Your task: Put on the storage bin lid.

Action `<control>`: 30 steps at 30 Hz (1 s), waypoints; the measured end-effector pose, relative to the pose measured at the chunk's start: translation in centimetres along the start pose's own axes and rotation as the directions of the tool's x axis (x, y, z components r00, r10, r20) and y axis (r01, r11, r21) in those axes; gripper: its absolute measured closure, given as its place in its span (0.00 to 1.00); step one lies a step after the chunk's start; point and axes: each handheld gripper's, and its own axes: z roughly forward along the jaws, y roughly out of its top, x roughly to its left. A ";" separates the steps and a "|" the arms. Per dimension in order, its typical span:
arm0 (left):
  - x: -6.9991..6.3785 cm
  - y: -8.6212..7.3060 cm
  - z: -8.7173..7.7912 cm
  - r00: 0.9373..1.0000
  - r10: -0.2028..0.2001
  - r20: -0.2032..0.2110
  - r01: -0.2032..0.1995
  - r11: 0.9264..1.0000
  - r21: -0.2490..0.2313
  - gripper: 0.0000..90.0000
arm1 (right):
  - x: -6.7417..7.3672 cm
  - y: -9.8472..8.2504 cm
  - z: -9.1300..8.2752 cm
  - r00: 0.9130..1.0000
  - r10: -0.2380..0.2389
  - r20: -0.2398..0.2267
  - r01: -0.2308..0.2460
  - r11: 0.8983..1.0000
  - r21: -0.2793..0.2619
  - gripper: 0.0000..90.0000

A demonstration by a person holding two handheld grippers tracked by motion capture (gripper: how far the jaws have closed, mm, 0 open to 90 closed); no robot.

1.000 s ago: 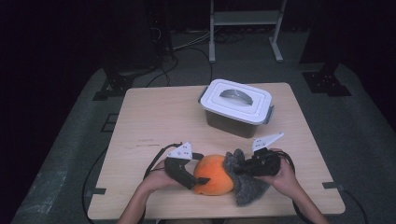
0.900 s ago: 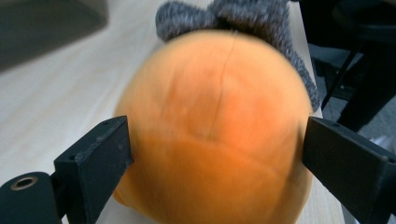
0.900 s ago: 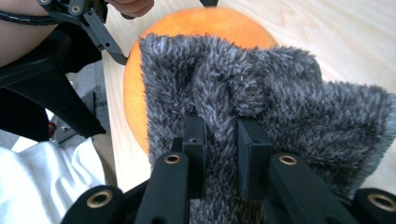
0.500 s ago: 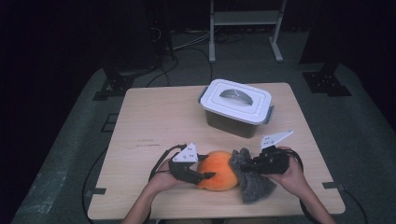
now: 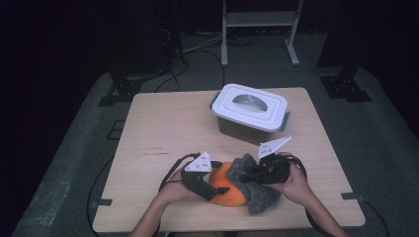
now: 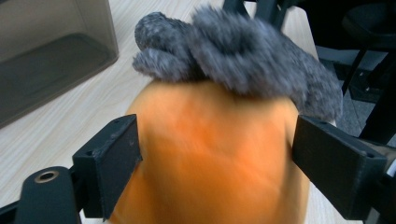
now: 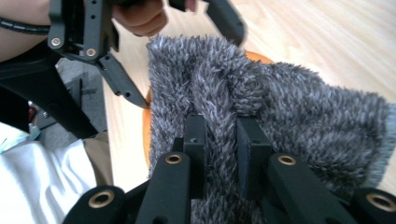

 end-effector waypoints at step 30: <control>2.1 -3.5 -1.8 0.992 -0.112 0.059 0.111 0.994 0.011 0.29 | -3.4 -6.0 -0.6 0.985 0.171 0.009 -0.171 0.985 0.005 0.84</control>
